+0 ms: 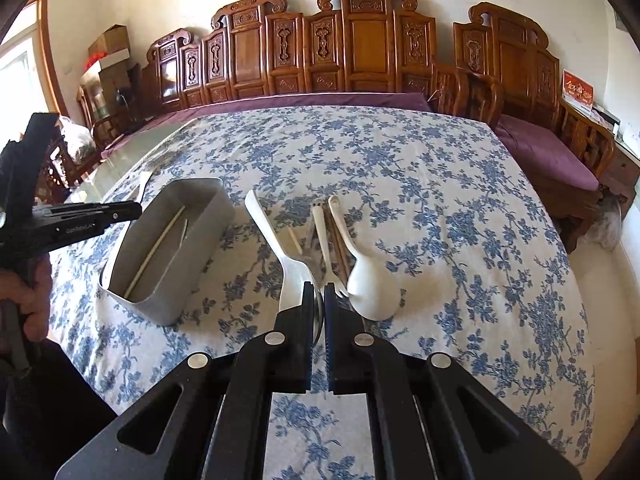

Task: Organize utensils
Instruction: 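Carry the metal fork into the tray and open the left gripper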

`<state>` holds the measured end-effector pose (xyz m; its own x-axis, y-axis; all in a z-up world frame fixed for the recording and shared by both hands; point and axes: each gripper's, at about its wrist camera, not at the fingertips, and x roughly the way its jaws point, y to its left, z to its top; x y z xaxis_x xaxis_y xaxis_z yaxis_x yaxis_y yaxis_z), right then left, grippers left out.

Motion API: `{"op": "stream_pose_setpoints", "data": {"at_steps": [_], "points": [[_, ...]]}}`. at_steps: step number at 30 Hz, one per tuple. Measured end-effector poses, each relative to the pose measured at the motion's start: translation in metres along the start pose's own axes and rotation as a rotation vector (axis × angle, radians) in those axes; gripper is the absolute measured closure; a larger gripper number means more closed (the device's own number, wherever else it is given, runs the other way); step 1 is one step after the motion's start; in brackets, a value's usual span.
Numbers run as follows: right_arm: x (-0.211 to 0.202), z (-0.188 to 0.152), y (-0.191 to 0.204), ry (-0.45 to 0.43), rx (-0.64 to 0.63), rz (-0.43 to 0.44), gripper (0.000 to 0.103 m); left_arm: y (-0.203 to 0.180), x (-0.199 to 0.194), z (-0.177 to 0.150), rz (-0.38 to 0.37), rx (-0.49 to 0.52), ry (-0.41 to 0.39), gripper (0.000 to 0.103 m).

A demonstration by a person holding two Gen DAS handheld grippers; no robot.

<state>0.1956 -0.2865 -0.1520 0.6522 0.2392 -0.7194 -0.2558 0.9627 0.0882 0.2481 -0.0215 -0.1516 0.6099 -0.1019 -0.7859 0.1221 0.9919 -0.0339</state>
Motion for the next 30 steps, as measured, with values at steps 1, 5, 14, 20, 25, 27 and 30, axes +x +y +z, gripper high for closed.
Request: {"op": "stream_pose_setpoints", "data": {"at_steps": [1,5,14,20,25,27,30], "points": [[0.001,0.001,0.003,0.000,0.001,0.002,0.097,0.005,0.005,-0.001,0.006,-0.006,0.007,0.097],[0.009,0.002,0.010,0.007,0.003,0.012,0.097,0.017,0.021,-0.008,0.020,-0.023,0.030,0.097],[0.026,-0.001,0.027,0.036,-0.009,0.027,0.097,0.023,0.049,-0.021,0.028,-0.021,0.074,0.097],[0.030,0.001,0.035,0.042,-0.022,0.032,0.097,0.021,0.056,-0.025,0.019,-0.007,0.089,0.097],[0.034,0.003,0.042,0.047,-0.027,0.034,0.097,0.019,0.060,-0.027,0.017,0.010,0.102,0.097],[0.037,0.004,0.044,0.051,-0.030,0.034,0.097,0.020,0.061,-0.027,0.001,0.007,0.109,0.097],[0.041,0.005,0.049,0.058,-0.036,0.033,0.097,0.020,0.063,-0.027,-0.007,0.019,0.112,0.097]]}}
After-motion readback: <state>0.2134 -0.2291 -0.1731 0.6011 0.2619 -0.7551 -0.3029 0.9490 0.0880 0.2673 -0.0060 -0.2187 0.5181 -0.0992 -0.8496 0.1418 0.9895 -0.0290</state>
